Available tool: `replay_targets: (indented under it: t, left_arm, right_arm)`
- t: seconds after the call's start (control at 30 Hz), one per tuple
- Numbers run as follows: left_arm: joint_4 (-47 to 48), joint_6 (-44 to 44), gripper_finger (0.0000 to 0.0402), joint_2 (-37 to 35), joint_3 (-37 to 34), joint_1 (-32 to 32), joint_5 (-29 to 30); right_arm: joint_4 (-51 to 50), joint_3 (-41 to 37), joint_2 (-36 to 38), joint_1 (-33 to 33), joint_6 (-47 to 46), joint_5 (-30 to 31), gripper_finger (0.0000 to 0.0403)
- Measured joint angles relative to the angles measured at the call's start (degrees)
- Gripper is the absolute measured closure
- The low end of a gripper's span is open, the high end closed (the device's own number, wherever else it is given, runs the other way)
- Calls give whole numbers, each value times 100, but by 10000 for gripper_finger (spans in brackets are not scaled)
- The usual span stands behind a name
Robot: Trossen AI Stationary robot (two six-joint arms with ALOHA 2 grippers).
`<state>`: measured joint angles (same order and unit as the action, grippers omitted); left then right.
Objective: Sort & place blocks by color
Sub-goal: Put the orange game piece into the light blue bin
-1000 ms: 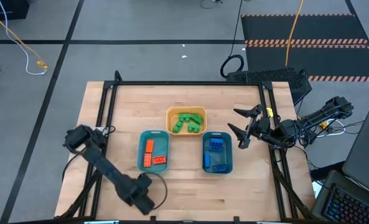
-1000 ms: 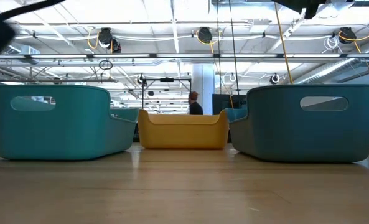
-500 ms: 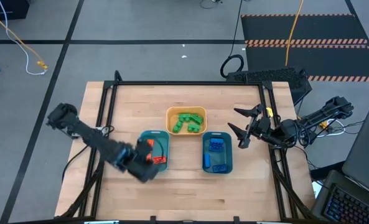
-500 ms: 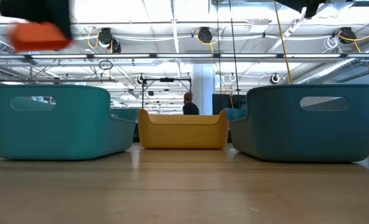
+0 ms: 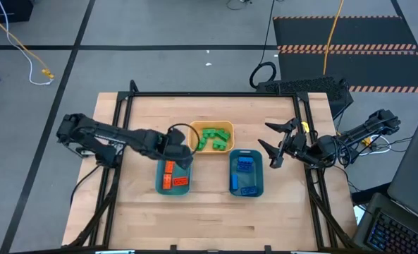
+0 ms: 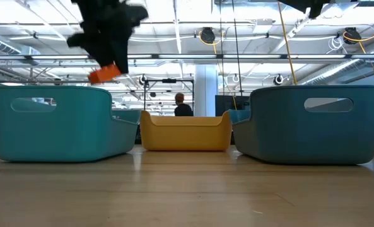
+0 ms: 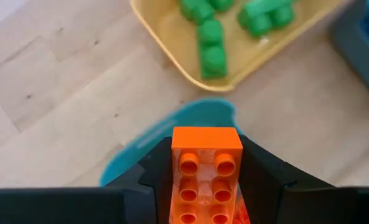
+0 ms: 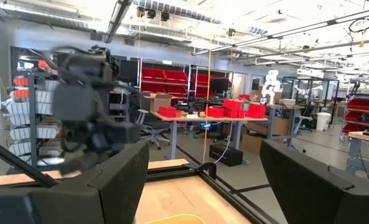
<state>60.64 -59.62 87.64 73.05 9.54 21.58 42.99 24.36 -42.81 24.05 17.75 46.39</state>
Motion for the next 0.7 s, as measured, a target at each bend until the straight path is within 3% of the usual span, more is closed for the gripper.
replay_targets:
  t: [0.17,0.4,0.7]
  left_arm:
    - [-461,64,256,7,-487,-274,-269]
    - [-1597,-72,241,15,-900,-201,-733]
    - [-1645,78,236,15,-908,-40,-923]
  right_arm:
    - [-196,0,-4,0,-10,0,103]
    - [-157,0,0,0,48,2,103]
    - [-147,0,0,2,38,2,103]
